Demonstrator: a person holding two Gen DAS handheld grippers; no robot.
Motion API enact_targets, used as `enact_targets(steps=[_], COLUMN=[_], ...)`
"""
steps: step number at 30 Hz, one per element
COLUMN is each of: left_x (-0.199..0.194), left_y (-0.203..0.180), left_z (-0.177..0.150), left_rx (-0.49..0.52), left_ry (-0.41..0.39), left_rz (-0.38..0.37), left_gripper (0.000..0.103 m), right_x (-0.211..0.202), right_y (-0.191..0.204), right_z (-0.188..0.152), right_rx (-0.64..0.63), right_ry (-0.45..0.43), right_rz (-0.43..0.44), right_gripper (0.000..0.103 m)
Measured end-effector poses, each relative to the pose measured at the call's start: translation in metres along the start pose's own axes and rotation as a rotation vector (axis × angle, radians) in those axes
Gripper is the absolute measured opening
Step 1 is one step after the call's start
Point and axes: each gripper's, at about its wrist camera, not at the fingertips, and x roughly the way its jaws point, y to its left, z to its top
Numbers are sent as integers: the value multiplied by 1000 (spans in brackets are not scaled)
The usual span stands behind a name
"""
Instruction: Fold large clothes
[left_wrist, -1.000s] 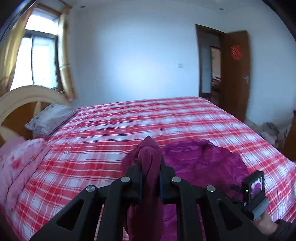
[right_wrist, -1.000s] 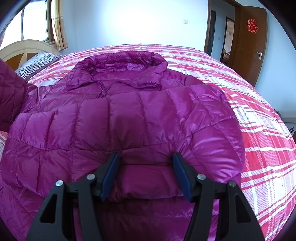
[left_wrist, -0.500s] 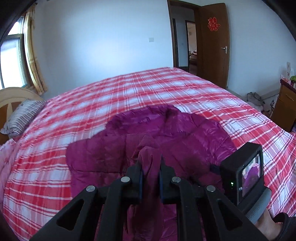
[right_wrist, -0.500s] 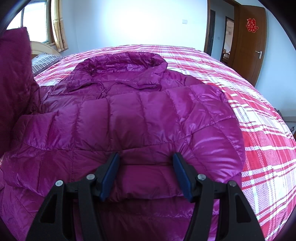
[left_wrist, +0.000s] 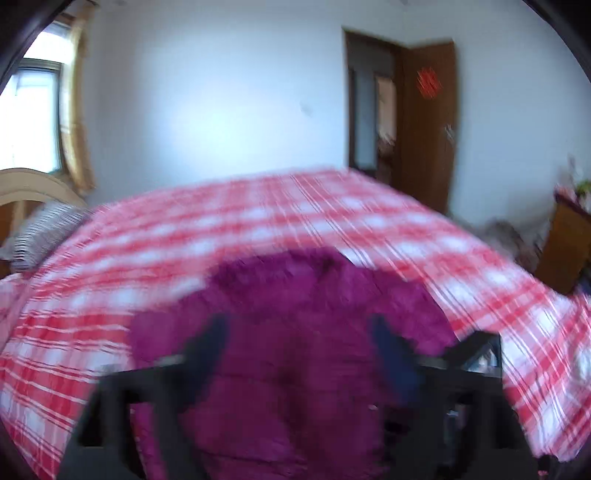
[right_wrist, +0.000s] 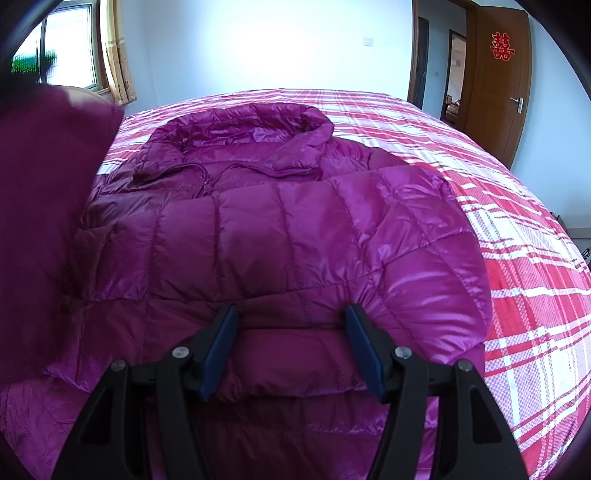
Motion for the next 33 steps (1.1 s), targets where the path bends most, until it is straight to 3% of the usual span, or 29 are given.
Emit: enact_targets(steps=[3, 6, 10, 12, 14, 16, 19, 22, 26, 28, 30, 33], left_x=[8, 38, 94, 109, 108, 109, 115, 113, 81, 68, 59, 64], left_y=[33, 54, 55, 57, 62, 64, 63, 66, 92, 107, 124, 131], left_z=[-5, -25, -66, -83, -95, -98, -99, -98, -85, -76, -62, -43], left_rx=[-72, -107, -44, -41, -65, -73, -75, -84, -155, -178, -203, -239], left_ry=[10, 99, 287, 342, 322, 315, 325, 323, 248, 200, 158, 140], left_rz=[59, 162, 316, 321, 311, 302, 293, 285, 299, 320, 338, 298], left_gripper=[96, 96, 96, 96, 96, 96, 96, 96, 96, 96, 96, 96], right_x=[1, 0, 0, -2, -11, -33, -74, -95, -61, -40, -25, -12], right_y=[0, 0, -1, -6, -21, -34, -43, -23, 29, 41, 49, 42], right_z=[0, 0, 0, -1, -2, -2, 5, 24, 35, 30, 20, 11], right_rx=[0, -3, 1, 26, 96, 140, 203, 169, 44, 3, -42, -10], right_ry=[0, -1, -3, -9, -13, -43, -158, -215, -126, -80, -58, -29], right_rz=[0, -3, 1, 28, 77, 14, -59, 30, 169, 191, 159, 173], right_gripper=[65, 65, 65, 65, 64, 65, 67, 61, 29, 29, 30, 30])
